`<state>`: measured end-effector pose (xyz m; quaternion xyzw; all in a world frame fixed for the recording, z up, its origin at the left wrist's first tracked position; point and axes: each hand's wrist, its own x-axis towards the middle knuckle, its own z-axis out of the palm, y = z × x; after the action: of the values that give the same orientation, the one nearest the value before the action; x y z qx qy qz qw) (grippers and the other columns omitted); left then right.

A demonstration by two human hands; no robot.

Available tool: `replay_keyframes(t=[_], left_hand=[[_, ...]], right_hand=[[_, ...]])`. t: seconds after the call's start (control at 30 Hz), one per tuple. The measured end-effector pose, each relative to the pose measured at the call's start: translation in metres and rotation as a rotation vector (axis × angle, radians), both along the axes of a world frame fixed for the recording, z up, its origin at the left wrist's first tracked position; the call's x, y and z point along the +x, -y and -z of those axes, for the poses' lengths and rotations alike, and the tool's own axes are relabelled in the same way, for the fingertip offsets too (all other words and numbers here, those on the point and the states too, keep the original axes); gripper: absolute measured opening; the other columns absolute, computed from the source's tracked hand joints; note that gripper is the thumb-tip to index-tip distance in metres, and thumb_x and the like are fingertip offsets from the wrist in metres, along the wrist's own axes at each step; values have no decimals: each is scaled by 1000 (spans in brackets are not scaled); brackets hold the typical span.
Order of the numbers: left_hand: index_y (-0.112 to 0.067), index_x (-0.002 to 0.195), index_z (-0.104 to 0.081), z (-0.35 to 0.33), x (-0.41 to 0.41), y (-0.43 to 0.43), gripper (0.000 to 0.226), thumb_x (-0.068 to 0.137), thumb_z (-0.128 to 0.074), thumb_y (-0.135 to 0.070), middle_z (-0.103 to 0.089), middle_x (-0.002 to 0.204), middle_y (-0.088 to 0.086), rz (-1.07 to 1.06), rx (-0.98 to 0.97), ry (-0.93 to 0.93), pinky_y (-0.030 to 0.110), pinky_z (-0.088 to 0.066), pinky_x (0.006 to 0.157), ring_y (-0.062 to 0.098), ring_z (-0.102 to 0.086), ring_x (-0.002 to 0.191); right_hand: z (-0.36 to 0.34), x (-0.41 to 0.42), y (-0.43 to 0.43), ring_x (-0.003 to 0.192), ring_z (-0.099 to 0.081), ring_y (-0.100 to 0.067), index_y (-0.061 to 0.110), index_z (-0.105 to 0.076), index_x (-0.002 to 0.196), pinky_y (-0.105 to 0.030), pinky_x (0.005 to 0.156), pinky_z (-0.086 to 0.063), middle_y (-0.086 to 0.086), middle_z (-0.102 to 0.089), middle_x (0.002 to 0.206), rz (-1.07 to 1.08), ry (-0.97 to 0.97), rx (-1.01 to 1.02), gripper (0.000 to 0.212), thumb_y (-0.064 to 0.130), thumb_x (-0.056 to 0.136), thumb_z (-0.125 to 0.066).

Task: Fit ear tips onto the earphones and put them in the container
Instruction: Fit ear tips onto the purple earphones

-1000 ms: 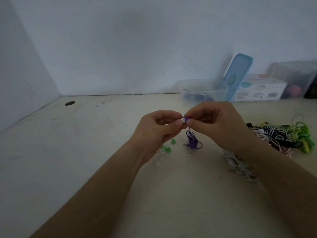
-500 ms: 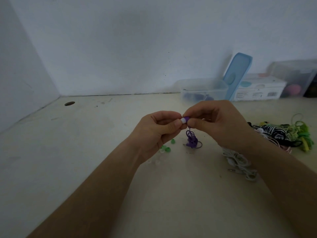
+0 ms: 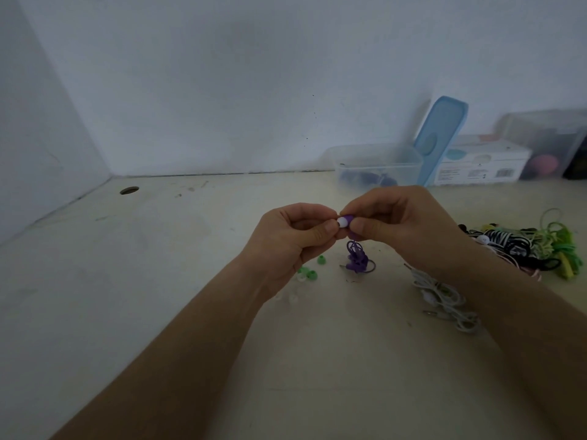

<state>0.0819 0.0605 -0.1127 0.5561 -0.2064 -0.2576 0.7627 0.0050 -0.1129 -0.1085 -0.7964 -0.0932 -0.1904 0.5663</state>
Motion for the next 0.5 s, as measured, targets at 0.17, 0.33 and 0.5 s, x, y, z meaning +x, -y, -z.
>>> replay_keyframes(t=[0.17,0.33,0.5], left_hand=[[-8,90,-72,-3,-2,1,27,65,-77,-16,-75,87,14,-91,90,154,24,-57,74,21,-74,80],[-6,101,-73,-2,-5,3,16,85,-70,-6,-76,91,14,-120,136,250,25,-59,78,24,-74,85],[-4,100,-73,-4,-6,3,15,86,-70,-4,-76,91,15,-130,98,197,24,-58,74,25,-75,86]], right_hand=[[0,1,-1,80,-74,-22,12,-76,93,-33,80,-61,-6,-77,83,93,21,-21,12,3,85,-72],[0,3,-2,77,-74,-22,13,-76,89,-37,80,-61,-5,-77,80,148,41,-9,9,8,82,-76],[1,3,-2,75,-74,-19,13,-76,89,-29,76,-60,-3,-77,78,162,41,8,11,5,83,-75]])
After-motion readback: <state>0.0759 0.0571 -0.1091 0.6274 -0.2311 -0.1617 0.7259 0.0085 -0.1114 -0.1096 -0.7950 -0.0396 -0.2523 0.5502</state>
